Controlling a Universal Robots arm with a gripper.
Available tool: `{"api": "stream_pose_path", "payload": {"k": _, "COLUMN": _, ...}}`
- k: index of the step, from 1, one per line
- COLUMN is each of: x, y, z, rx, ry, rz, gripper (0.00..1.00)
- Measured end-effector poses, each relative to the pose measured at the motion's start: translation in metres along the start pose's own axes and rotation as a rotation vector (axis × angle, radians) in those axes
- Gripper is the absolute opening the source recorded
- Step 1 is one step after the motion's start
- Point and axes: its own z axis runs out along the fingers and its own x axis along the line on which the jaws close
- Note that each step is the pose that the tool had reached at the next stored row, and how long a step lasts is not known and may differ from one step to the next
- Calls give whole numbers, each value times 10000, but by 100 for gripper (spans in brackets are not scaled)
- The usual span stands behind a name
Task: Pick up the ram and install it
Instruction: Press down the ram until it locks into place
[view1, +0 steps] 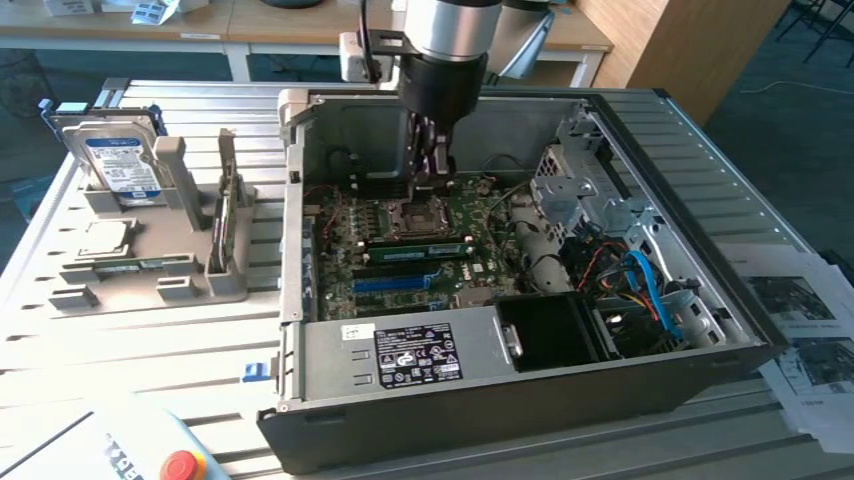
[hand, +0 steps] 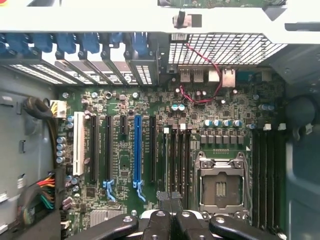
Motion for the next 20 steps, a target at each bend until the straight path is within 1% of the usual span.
{"api": "stream_pose_path", "payload": {"k": 4, "x": 1, "y": 2, "z": -59, "rx": 2, "ry": 0, "rz": 0, "gripper": 10}}
{"api": "stream_pose_path", "payload": {"k": 6, "x": 1, "y": 2, "z": -74, "rx": 5, "ry": -2, "rz": 0, "gripper": 10}}
{"api": "stream_pose_path", "payload": {"k": 20, "x": 1, "y": 3, "z": -75, "rx": 4, "ry": 0, "rz": 1, "gripper": 10}}
